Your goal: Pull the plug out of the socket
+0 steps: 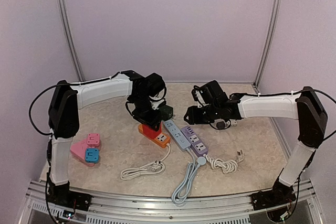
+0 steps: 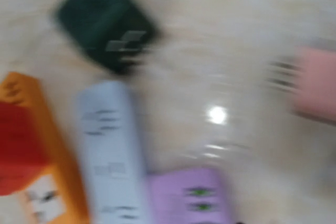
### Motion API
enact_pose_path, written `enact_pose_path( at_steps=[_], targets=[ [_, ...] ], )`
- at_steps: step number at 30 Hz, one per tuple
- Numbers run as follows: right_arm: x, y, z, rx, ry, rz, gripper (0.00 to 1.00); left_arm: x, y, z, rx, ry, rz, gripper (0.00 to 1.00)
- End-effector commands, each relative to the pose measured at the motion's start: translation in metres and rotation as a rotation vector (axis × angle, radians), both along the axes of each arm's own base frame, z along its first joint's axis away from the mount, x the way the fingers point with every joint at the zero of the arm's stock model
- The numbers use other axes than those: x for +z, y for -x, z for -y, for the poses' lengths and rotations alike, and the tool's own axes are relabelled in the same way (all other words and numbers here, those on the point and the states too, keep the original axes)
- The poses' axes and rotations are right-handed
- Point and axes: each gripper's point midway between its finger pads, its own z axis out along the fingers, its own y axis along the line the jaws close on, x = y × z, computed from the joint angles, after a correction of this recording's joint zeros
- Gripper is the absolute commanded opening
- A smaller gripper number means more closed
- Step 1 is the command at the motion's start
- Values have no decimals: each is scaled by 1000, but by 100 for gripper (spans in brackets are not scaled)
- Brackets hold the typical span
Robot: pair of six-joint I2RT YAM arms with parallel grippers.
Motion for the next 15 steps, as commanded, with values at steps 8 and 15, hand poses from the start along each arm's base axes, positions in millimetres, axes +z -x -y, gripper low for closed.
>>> enact_pose_path(
  at_steps=[8,15],
  targets=[
    [-14,33,-116,223,-250,-100,23,1,22,-25,192,-30,-17,43],
    [-29,39,-135,251,-332,-159,4,-3,25,-25,196,-32,-28,42]
  ],
)
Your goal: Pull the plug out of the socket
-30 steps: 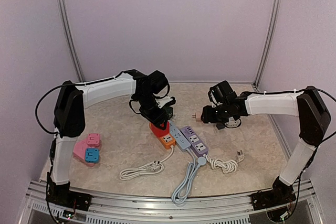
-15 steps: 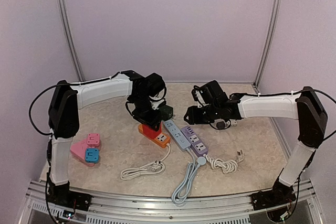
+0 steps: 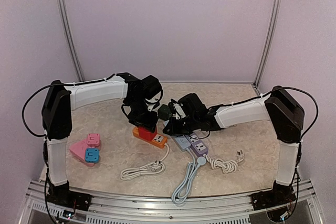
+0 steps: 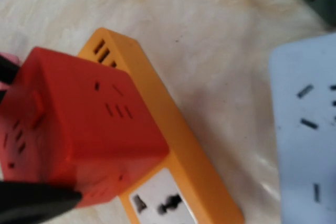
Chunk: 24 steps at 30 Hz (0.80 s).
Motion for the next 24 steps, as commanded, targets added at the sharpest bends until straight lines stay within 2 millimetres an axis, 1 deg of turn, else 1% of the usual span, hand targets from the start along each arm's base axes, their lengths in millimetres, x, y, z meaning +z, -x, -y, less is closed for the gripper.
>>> enact_pose_path(
  at_steps=[1,3,11,15,18,21,24],
  targets=[
    [4,4,-22,31,-104,-41,3,-3,10,-4,16,-15,-21,42],
    [-3,8,-26,42,-112,-62,0,-3,11,-4,16,-12,-23,42],
    [-18,14,-34,47,-128,-107,0,-4,11,-3,20,-9,-21,42],
    [-32,18,-38,38,-122,-138,0,-1,11,-2,16,-4,-16,42],
    [-42,20,-37,17,-94,-161,0,7,9,0,8,6,-3,42],
    [-54,19,-32,-23,-53,-185,0,20,6,3,-2,26,19,42],
    [-66,19,-27,-54,-9,-204,0,34,5,13,-24,77,36,41]
  ],
)
